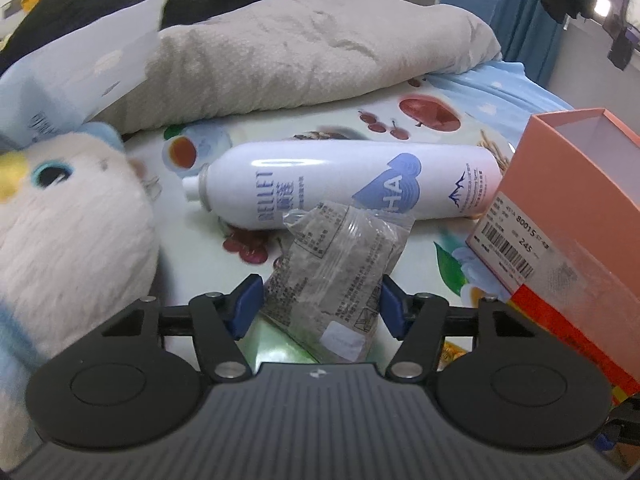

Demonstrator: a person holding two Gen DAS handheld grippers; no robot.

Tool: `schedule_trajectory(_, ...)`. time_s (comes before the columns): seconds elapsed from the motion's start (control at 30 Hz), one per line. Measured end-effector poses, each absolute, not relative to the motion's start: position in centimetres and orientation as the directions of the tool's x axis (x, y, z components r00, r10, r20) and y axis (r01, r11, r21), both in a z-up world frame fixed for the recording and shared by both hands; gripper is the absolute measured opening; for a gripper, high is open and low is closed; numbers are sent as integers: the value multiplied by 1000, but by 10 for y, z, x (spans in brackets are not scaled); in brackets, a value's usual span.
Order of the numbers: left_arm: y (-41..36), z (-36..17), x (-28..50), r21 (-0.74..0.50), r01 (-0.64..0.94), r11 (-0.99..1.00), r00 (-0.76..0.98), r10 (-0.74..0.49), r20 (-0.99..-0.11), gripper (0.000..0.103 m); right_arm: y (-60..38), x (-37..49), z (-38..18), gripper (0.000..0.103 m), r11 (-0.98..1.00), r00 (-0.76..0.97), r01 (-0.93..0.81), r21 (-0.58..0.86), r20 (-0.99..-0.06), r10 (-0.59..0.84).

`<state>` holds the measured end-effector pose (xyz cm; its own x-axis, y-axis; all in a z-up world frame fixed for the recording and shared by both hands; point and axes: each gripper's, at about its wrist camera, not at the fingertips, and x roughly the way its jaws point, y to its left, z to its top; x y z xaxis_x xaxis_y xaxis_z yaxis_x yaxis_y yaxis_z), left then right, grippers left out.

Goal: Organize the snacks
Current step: 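Grasp the clear grey pack with the left gripper while the right grasps the strip pack, then lift and carry both held packs over the white box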

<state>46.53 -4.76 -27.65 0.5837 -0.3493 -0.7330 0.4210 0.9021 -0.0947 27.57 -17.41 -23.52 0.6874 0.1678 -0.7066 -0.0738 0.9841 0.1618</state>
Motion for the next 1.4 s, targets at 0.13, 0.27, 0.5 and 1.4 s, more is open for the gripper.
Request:
schedule_trajectory(0.13, -38, -273, 446, -115, 379, 918, 587, -334, -738, 66, -174, 270, -235, 13, 984, 682, -79, 158, -712, 169)
schedule_trajectory(0.27, -26, -269, 421, -142, 325, 935, 593, -318, -740, 66, -172, 260, -233, 13, 986, 678, -92, 142, -716, 167)
schedule_trajectory(0.5, 3, -258, 372, -213, 202, 956, 605, -293, -741, 66, -174, 232, -227, 12, 988, 675, -104, 117, -721, 156)
schedule_trajectory(1.4, 15, -187, 229, -308, 54, 950, 635, -270, -724, 66, -183, 150, -166, 8, 983, 721, -148, 111, -668, 184)
